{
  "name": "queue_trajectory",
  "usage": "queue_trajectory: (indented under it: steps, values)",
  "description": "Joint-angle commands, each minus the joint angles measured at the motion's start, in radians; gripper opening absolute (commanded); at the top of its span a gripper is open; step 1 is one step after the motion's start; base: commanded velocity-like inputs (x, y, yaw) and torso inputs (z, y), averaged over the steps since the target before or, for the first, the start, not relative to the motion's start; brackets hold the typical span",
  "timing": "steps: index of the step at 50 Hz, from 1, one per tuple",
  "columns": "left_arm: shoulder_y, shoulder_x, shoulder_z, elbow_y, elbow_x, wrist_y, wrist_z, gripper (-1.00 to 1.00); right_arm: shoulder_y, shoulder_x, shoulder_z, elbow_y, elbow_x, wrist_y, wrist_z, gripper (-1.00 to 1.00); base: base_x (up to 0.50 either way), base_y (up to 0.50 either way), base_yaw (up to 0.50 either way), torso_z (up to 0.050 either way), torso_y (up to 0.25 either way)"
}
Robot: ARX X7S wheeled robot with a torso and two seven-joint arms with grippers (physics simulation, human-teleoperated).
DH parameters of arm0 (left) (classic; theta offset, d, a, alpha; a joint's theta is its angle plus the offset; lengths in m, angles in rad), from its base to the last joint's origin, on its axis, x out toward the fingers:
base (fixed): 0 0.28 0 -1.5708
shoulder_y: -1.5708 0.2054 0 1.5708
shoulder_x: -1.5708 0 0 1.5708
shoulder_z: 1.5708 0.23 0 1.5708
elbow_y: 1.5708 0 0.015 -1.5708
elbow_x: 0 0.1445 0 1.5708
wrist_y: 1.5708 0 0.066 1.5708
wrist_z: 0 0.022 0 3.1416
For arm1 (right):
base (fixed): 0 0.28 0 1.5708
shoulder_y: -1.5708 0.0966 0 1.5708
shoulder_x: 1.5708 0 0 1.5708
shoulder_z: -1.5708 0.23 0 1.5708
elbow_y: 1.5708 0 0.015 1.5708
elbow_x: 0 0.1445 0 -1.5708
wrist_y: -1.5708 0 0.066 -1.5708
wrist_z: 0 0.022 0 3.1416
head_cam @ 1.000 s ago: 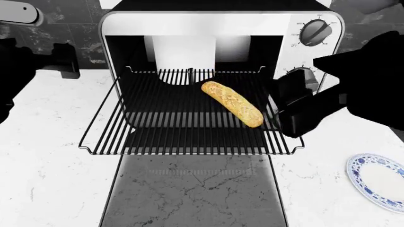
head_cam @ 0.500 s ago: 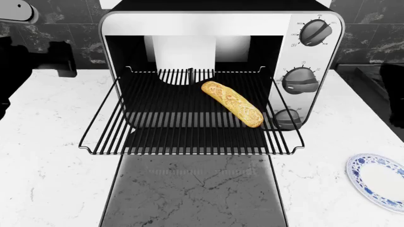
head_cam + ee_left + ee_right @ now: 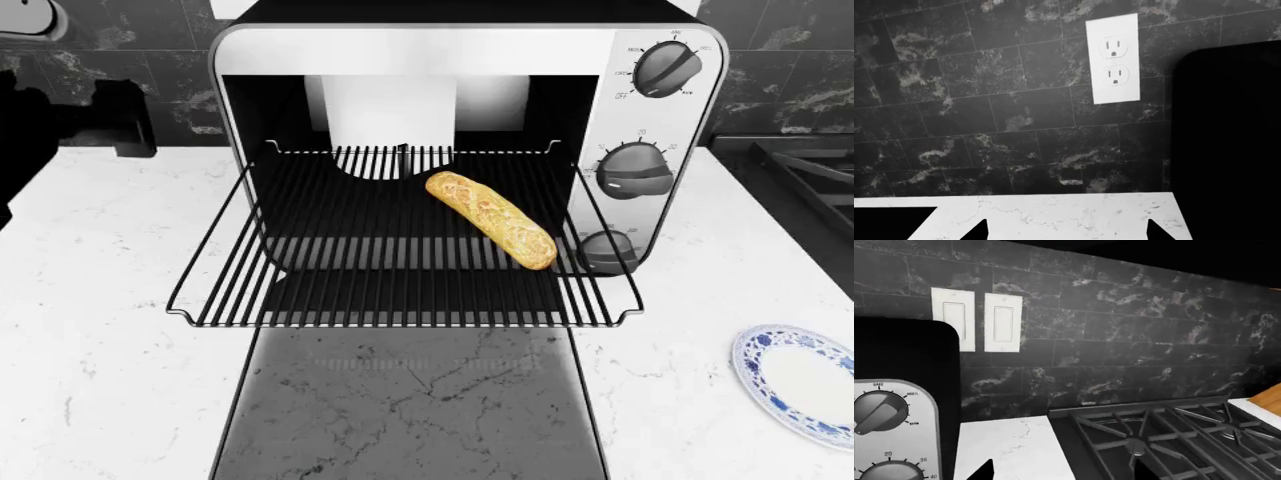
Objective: Place the baguette on the rack of the toaster oven.
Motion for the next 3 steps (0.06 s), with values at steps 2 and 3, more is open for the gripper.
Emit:
queue_trajectory:
  steps: [2,3]
  values:
    - [-0.021,0.005,-0.009,0.002,-0.014,-0.005,0.016,1.00,-0.103,-0.072,-0.048,-0.018,-0.133,-0.141,-0.056,1.00,0.00,0.00,0.00,0.000,0.000]
    - [-0.025,0.004,-0.008,0.002,-0.013,-0.004,0.016,1.00,-0.094,-0.093,-0.048,-0.005,-0.135,-0.126,-0.050,1.00,0.00,0.00,0.00,0.000,0.000]
